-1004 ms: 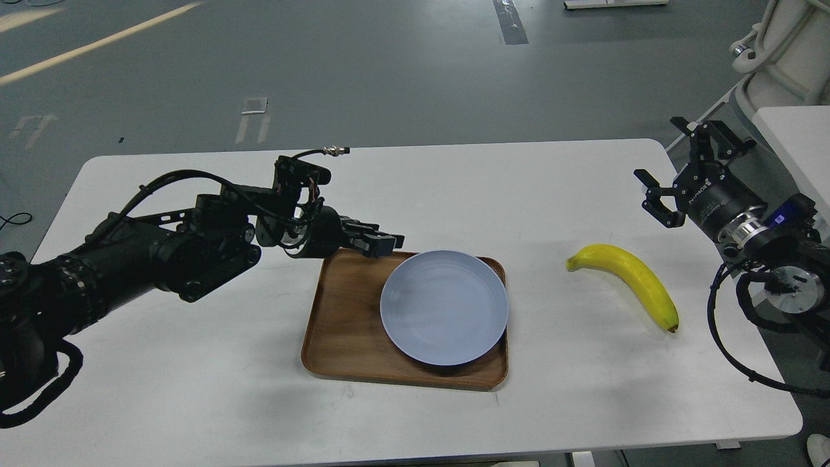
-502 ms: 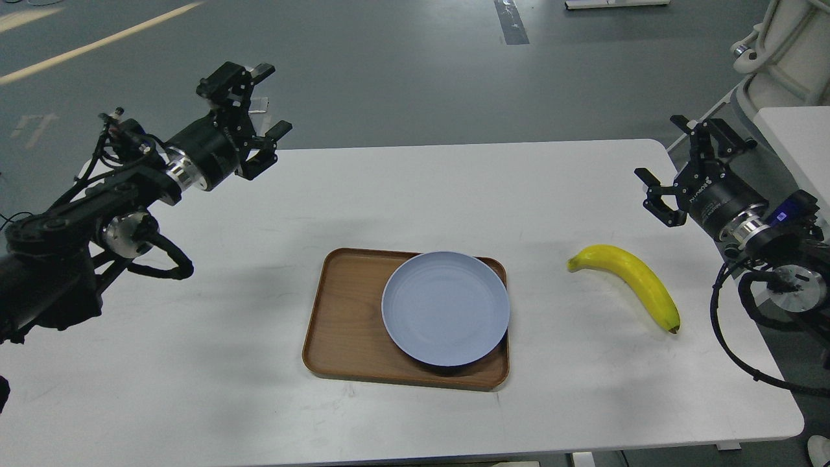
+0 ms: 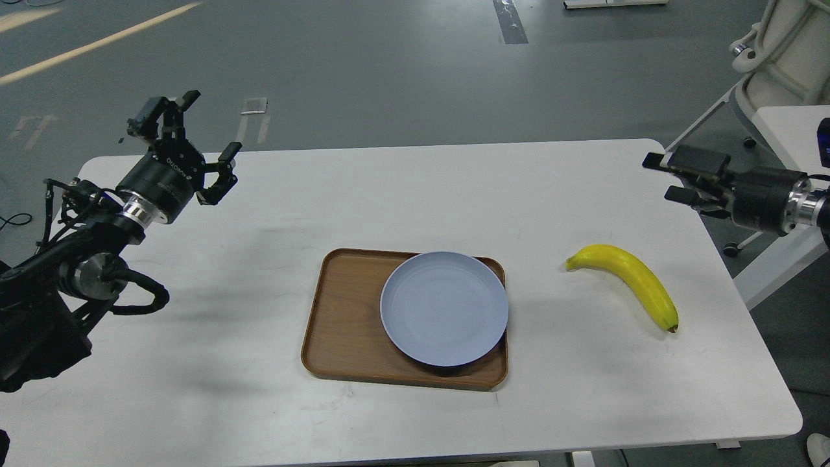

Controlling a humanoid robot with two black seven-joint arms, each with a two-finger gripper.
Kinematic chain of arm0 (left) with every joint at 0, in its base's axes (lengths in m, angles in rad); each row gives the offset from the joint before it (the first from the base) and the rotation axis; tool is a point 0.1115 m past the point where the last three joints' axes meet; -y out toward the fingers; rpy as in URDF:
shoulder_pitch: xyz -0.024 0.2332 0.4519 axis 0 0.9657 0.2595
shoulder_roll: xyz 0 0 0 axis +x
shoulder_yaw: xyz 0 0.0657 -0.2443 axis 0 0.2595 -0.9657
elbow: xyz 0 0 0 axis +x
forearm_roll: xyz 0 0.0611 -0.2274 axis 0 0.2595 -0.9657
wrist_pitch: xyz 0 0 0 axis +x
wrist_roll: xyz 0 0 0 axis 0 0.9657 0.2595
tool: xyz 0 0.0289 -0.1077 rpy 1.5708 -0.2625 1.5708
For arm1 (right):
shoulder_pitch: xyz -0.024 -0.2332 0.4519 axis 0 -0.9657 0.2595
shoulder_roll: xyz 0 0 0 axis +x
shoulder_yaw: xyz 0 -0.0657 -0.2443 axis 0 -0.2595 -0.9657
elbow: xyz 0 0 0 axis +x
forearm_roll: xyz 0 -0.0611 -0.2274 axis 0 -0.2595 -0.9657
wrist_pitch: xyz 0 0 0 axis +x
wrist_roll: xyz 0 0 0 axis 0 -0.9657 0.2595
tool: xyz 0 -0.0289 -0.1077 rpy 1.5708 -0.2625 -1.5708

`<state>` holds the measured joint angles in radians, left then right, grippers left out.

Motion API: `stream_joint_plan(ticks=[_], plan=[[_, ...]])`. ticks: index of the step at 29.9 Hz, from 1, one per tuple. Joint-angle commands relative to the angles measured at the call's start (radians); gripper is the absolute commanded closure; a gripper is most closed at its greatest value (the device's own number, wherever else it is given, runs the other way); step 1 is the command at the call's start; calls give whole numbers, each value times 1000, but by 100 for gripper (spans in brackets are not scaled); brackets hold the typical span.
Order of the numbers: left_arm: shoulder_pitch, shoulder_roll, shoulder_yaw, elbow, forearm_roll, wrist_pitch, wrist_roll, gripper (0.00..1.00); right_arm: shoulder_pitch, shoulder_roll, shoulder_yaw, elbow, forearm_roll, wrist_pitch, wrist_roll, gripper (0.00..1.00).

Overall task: Place banana on plate with both arms
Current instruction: 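Reach the right gripper to the yellow banana and grasp it, then lift the banana with the right gripper and lower it onto the plate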

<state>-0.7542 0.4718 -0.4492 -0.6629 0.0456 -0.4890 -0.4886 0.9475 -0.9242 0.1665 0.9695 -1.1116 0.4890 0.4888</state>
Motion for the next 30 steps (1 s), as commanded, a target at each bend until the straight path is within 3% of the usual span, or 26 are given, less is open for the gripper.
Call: stream_joint_plan(ticks=[1,10,13,18,20,22,23,24,25,30], plan=[[-4,-9,0,-1,2,0,0,1,86,11,-135,3,-255,0,0,0],[1,-9,1,-3,8,0,0,1,105,166,-332,-179,-370,-4,0,0],[3,-10,1,-14,8,0,0,1,108,246,-369,-224,-370,-49,0,0],[3,-9,3,-18,8,0,0,1,105,268,-374,-239,-370,-53,0,4],[3,-7,3,-17,8,0,0,1,103,268,-375,-238,-370,-53,0,11],[3,-5,3,-17,8,0,0,1,102,266,-384,-238,-370,-53,0,35],[3,-5,4,-17,8,0,0,1,102,266,-392,-238,-369,-53,0,49],[4,-5,4,-17,8,0,0,1,103,266,-409,-238,-370,-55,0,83],[4,-5,6,-17,8,0,0,1,106,263,-416,-236,-370,-55,0,100],[6,-5,6,-17,8,0,0,1,108,252,-421,-226,-369,-56,0,100]])
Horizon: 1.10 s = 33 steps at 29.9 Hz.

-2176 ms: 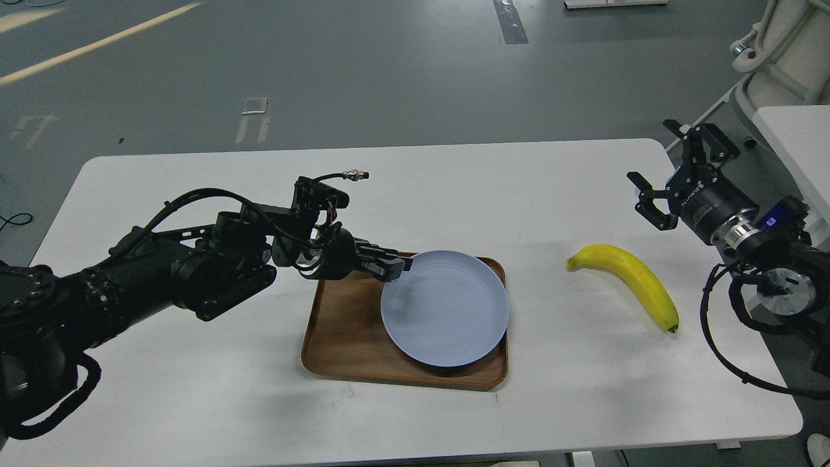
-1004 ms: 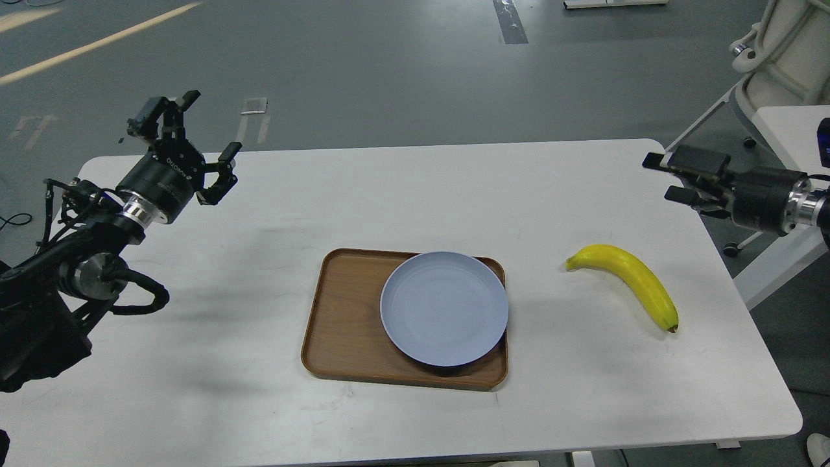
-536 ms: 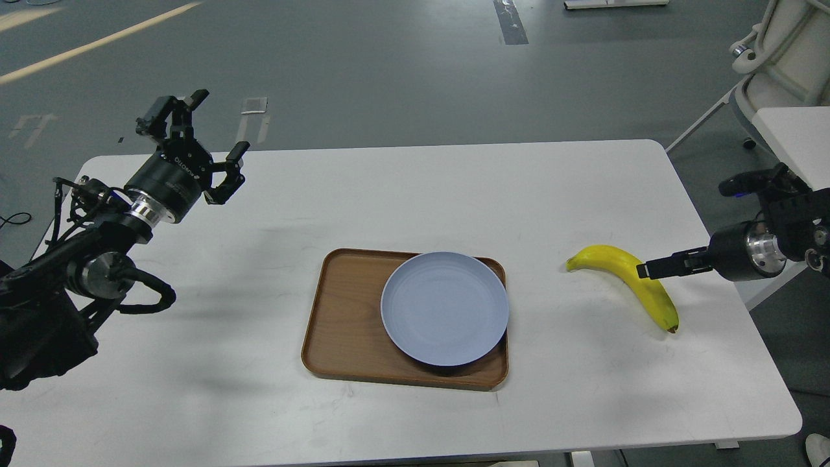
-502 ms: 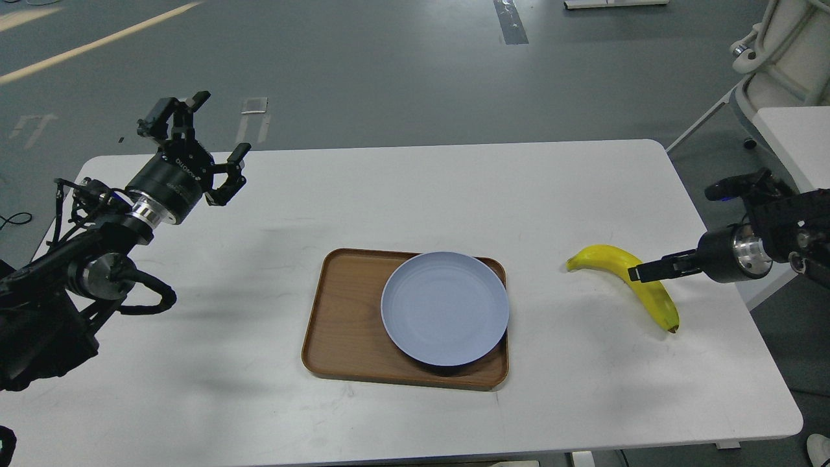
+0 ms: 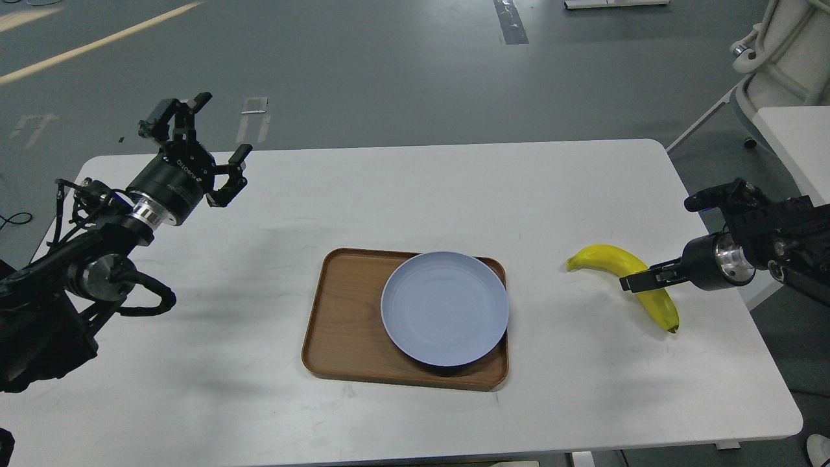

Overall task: Place banana on plate with both arms
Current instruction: 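Lift the banana with the right gripper and lower it onto the plate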

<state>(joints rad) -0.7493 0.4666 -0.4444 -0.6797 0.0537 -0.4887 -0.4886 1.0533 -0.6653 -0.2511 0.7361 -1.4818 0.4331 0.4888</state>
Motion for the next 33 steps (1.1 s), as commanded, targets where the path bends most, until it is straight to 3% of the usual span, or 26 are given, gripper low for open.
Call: stream_joint_plan(ticks=[1,5,13,19,26,33], plan=[[1,0,3,0,0,0,0,1,2,-10,-2,8,1,0,0,100],[1,6,6,-1,0,0,0,1,31,-20,3,28,3,-23,0,100],[-7,17,7,0,1,0,0,1,289,-63,-5,204,23,22,0,100],[-13,14,7,0,0,0,0,1,376,122,-52,223,124,56,0,100],[-15,35,9,-1,0,0,0,1,378,374,-177,131,164,56,0,100],[-13,46,9,-1,0,0,0,1,321,446,-204,106,166,56,0,100]])
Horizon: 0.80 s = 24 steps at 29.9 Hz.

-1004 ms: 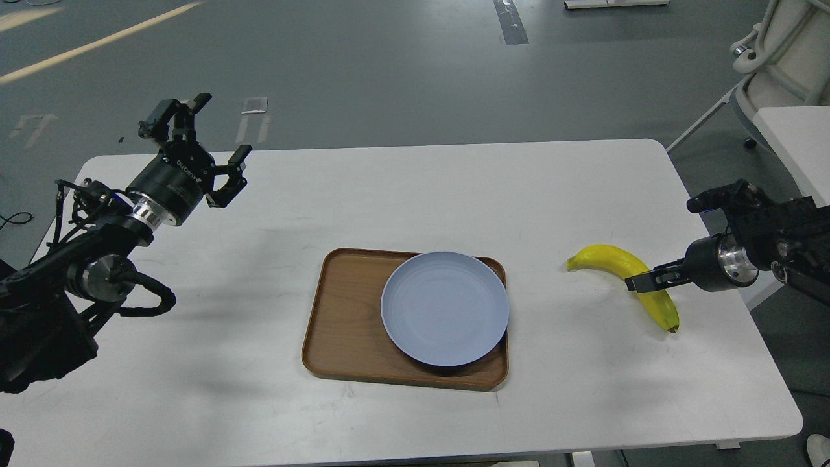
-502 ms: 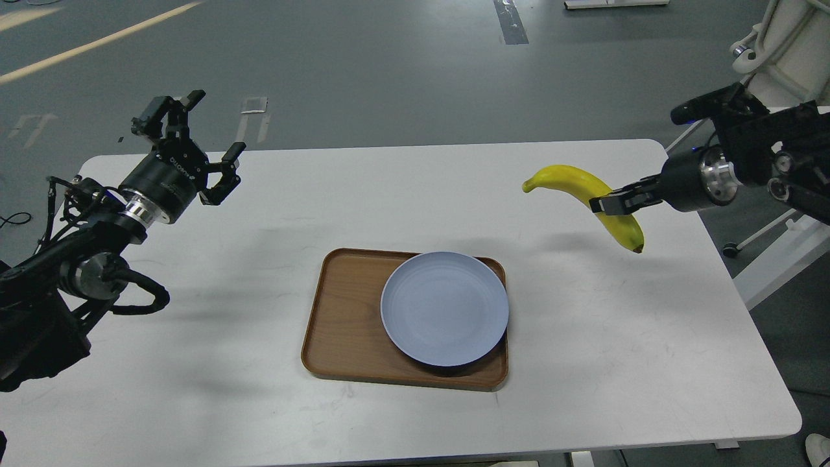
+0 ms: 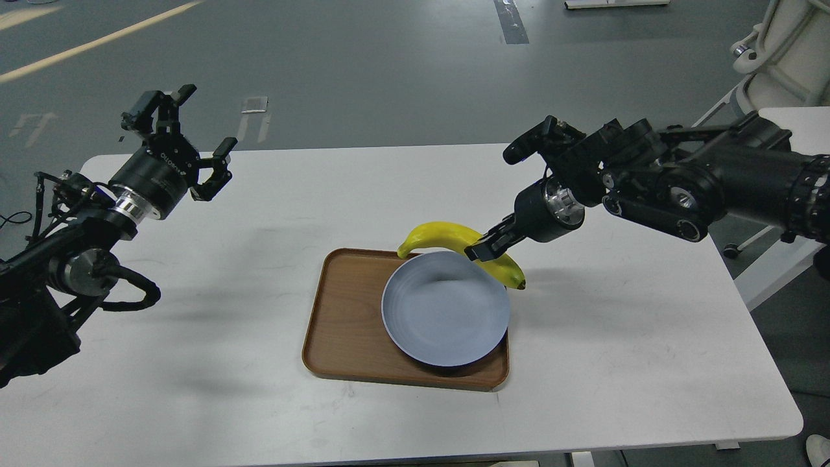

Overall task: Place banana on plate with both arms
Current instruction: 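Lift the banana with the right gripper and lower it onto the plate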

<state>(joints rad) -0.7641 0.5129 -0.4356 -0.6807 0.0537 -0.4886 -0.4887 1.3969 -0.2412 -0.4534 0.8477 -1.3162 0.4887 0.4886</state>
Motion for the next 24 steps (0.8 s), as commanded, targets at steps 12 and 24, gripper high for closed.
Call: stream_joint_plan(ticks=[12,24], plan=[[2,-4,0,0,0,0,0,1,-46,54,6,-41,86,0,0,1],[0,-10,0,0,0,0,0,1,-134,-171,353,-173,500,-16,0,0]])
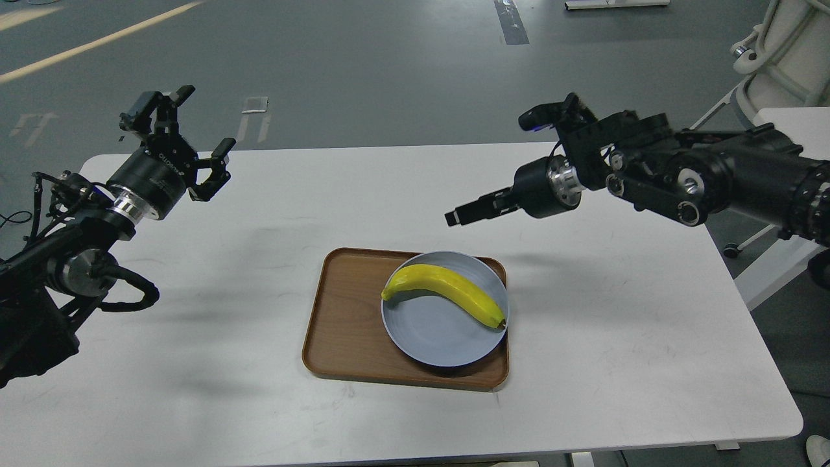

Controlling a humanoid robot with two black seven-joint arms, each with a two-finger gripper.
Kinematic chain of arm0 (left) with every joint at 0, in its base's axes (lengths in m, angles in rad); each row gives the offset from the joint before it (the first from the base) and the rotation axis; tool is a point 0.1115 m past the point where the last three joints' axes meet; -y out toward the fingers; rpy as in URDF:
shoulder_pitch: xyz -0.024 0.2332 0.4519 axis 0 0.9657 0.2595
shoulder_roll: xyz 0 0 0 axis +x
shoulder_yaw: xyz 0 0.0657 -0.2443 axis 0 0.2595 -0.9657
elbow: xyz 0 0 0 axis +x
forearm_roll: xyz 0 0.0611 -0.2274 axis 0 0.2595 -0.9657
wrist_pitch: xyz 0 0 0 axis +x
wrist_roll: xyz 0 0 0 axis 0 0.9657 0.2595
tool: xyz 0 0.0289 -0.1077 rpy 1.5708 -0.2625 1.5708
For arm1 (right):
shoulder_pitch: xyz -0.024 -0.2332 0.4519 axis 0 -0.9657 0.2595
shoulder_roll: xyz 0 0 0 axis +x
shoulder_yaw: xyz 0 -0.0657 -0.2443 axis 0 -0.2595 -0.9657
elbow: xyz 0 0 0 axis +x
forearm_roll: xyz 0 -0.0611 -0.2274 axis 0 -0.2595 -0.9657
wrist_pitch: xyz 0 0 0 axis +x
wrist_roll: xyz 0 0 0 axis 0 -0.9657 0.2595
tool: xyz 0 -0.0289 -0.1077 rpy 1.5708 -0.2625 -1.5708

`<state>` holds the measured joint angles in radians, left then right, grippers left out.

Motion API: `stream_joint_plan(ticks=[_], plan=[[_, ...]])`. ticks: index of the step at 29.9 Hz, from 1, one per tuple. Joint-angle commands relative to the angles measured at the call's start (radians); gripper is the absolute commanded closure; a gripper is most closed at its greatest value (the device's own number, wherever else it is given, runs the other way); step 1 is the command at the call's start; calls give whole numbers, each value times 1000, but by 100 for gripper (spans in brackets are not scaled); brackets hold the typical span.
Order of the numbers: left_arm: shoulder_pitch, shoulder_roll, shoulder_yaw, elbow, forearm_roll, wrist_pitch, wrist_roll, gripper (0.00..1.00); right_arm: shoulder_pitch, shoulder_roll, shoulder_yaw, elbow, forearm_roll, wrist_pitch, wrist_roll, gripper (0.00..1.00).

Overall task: Place banana on plate with both arms
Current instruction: 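Lift the banana with the right gripper and lower it onto the plate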

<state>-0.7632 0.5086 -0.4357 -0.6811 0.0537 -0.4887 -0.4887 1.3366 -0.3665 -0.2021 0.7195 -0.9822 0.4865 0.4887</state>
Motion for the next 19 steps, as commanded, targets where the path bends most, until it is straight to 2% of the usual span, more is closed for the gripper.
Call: stream_joint_plan(ticks=[1,3,9,12,19], plan=[[-1,-7,0,1,0,0,0,1,-98,-52,133,-55,219,-23,0,0],[1,-13,-2,2,-2,0,0,1,-213,-60,244,-81,426,-43,0,0],[8,-51,0,15,0,0,0,1,-440,-81,478,-75,739,-37,0,0],[10,-74,0,20,1,0,0,1,-531,-72,584,-72,806,-34,0,0],[15,-113,2,52,2,0,0,1,-631,-57,645,-71,815,-31,0,0]])
